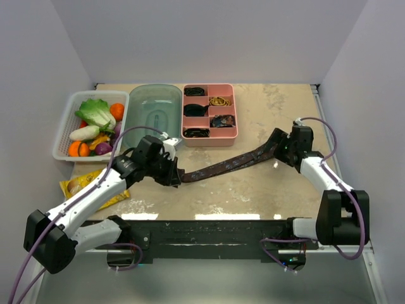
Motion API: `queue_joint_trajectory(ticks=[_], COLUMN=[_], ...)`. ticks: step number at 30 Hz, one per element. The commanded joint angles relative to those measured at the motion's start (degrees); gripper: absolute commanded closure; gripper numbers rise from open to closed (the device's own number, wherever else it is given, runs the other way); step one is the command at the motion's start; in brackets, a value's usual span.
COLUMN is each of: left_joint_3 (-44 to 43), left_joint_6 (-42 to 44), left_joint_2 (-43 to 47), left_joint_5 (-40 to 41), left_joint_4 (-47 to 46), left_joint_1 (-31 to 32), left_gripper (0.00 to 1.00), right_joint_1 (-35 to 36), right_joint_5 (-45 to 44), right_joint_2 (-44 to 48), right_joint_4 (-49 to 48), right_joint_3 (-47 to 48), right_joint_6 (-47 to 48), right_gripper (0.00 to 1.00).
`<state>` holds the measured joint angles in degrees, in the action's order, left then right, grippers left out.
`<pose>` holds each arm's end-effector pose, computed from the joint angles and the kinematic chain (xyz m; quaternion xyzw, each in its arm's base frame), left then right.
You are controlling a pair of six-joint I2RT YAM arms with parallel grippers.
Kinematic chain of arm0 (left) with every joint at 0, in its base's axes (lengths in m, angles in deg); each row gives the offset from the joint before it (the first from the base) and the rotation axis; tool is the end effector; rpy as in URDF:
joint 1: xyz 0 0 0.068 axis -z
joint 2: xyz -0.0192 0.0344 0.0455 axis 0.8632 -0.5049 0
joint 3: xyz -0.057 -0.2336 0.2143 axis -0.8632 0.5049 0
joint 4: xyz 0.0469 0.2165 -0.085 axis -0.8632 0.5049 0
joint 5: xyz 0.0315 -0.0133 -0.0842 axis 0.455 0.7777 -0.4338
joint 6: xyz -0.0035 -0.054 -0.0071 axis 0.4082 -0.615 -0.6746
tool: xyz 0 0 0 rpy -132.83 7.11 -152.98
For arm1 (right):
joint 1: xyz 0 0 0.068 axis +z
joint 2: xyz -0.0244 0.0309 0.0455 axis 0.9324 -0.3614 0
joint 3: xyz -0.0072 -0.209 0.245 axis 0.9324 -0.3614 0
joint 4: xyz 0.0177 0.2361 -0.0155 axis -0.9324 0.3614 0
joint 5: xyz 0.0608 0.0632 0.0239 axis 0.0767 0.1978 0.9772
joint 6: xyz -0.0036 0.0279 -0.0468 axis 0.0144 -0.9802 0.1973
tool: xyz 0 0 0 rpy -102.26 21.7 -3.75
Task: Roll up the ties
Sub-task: Place the tie at the center of the board.
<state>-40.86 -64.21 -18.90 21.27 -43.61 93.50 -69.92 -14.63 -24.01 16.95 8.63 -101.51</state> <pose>0.1325 -0.1039 0.3077 0.1823 0.9093 -0.2964 0.2281 0.2323 0.0000 0.2652 0.2174 0.8951 0.1474 0.3604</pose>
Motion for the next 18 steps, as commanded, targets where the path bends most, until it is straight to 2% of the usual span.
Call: queue_joint_trajectory(ticks=[1,6,10,14,18], left_joint_3=[-3.4,-3.3,-3.8,-5.3,-7.4], left_joint_6=[-2.8,-4.5,-6.0,-7.1,-8.4], left_joint_2=[-2.7,-5.7,-8.7,-11.5,-13.5], left_joint_5=[7.1,11.1,16.1,20.1,24.9], left_joint_4=[10.6,16.4,20.8,24.4,27.3], left_joint_1=[0.1,0.0,0.0,0.0,-0.4], left_gripper=[1.00,1.00,0.95,0.84,0.78], right_joint_1=[3.9,12.0,12.6,12.7,12.7], right_joint_5=[-1.1,-6.7,-6.9,-8.5,-8.9], right_joint_2=[0.6,-1.1,-3.3,-5.2,-7.3], right_joint_4=[4.3,6.0,4.8,4.9,5.2], right_joint_3=[3.3,7.3,7.5,9.1,11.6], right_joint_6=[2.6,4.7,5.0,6.3,7.0], right_gripper=[0.02,0.02,0.02,0.02,0.02])
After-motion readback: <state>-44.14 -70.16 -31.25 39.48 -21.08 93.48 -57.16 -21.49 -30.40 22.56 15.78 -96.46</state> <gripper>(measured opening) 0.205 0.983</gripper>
